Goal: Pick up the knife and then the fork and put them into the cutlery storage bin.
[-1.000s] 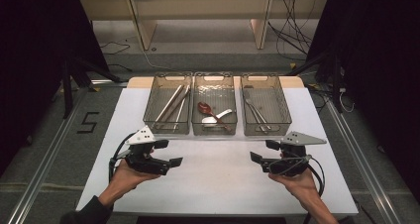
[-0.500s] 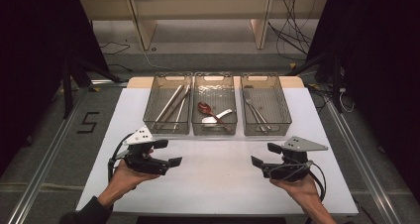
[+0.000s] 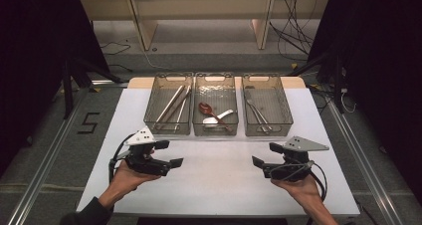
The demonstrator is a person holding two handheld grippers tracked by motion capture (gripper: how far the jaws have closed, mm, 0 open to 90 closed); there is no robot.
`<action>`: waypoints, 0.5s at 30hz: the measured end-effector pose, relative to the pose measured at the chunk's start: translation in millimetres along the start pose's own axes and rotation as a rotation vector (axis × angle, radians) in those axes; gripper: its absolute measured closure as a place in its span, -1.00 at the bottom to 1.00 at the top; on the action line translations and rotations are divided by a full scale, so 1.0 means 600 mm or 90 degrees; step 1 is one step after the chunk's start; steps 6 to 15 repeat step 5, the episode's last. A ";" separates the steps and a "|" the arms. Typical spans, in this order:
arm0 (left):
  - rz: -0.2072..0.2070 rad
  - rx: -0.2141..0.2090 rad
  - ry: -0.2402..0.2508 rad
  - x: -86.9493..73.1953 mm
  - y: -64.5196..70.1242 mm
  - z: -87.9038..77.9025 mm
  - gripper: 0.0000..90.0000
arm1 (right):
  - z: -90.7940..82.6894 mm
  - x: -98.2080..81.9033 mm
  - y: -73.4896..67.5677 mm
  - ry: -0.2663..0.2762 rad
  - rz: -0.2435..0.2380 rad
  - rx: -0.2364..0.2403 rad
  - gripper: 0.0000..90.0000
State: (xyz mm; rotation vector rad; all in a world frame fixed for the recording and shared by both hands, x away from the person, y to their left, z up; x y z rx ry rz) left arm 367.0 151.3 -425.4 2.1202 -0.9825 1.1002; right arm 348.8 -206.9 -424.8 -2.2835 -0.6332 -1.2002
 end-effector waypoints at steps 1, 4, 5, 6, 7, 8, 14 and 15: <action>0.000 0.000 0.000 0.000 0.000 0.000 -0.65 | 0.000 0.000 0.000 0.000 0.000 -0.001 -0.52; -0.001 0.000 -0.002 -0.001 0.000 0.001 -0.65 | 0.001 0.000 0.000 -0.001 0.001 -0.001 -0.52; -0.001 0.001 -0.003 -0.001 -0.001 0.001 -0.65 | 0.001 0.000 0.000 -0.001 0.001 -0.001 -0.53; -0.001 0.001 -0.003 -0.001 -0.001 0.001 -0.65 | 0.001 0.000 0.000 -0.001 0.001 -0.001 -0.53; -0.001 0.001 -0.003 -0.001 -0.001 0.001 -0.65 | 0.001 0.000 0.000 -0.001 0.001 -0.001 -0.53; -0.001 0.001 -0.003 -0.001 -0.001 0.001 -0.65 | 0.001 0.000 0.000 -0.001 0.001 -0.001 -0.53; -0.001 0.001 -0.003 -0.001 -0.001 0.001 -0.65 | 0.001 0.000 0.000 -0.001 0.001 -0.001 -0.53; -0.001 0.001 -0.003 -0.001 -0.001 0.001 -0.65 | 0.001 0.000 0.000 -0.001 0.001 -0.001 -0.53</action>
Point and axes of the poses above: each handheld gripper's, and its own axes: z roughly forward along the jaws, x roughly out of its top, y roughly to its right, the point moved 4 cm from there along z, roughly forward along the jaws, and after that the axes turned 4 degrees about z, right-handed, at the moved point
